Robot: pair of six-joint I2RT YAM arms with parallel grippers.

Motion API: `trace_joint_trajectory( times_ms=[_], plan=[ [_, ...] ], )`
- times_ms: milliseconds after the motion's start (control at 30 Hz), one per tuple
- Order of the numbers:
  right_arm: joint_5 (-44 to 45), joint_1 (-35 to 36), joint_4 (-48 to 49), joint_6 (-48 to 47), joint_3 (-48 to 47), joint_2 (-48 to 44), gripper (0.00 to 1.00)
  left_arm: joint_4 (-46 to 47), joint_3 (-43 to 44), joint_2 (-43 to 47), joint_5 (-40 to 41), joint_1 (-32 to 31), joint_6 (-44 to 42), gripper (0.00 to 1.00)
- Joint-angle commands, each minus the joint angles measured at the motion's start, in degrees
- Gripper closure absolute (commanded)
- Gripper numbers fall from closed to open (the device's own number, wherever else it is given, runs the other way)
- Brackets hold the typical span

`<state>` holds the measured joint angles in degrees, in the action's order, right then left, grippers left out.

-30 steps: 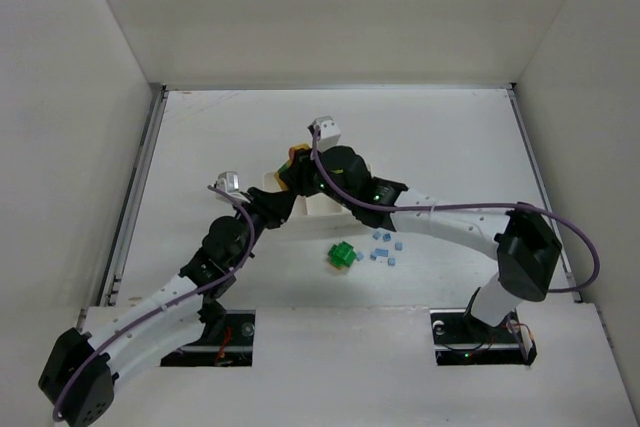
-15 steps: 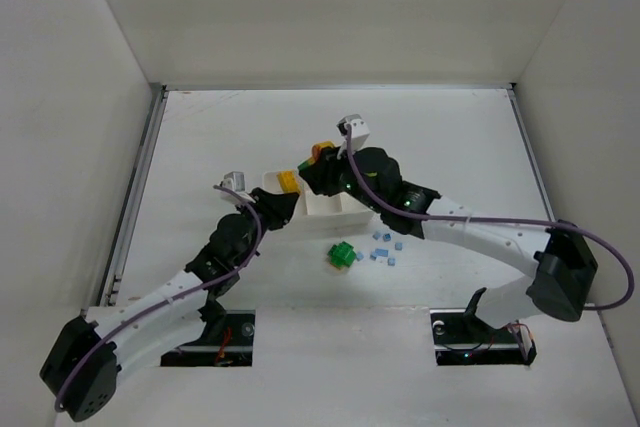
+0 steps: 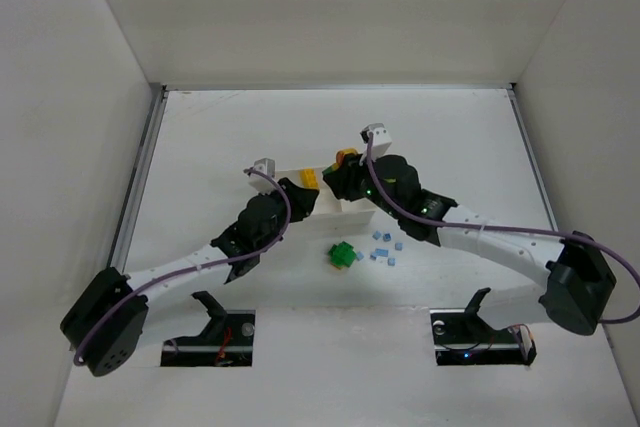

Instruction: Sort the legos into containers by color

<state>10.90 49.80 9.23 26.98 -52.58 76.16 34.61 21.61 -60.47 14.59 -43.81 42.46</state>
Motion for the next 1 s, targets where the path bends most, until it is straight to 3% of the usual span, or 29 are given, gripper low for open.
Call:
trace_joint_trajectory(
  times_ms=[0,133,333,433,633,967],
  plan=[
    [-0.2,-0.8,4.7,-0.5,0.9,-2.9,0.70,4.1,4.1,-2.8,-0.5,0.0,-2.1,0.79],
    [0.1,-1.5,4.9,-0.5,2.4,-4.5,0.70,4.1,6.3,-6.9,-0.8,0.7,-2.6,0.75],
    [-0.7,-3.0,4.9,0.0,3.9,-5.8,0.70,4.7,8.6,-9.8,-2.2,1.2,-2.6,0.48],
    [-1.8,-3.4,5.9,0.4,4.1,-5.4,0.70,4.7,9.0,-9.4,-2.8,1.5,-2.3,0.40],
    [-5.7,-4.6,8.4,3.4,4.8,-4.5,0.70,4.7,7.1,-3.9,-2.4,1.8,1.7,0.38],
    [-16.1,-7.4,17.2,16.4,5.2,-1.4,0.70,9.0,-0.9,8.3,-0.3,3.3,16.6,0.34]
  ],
)
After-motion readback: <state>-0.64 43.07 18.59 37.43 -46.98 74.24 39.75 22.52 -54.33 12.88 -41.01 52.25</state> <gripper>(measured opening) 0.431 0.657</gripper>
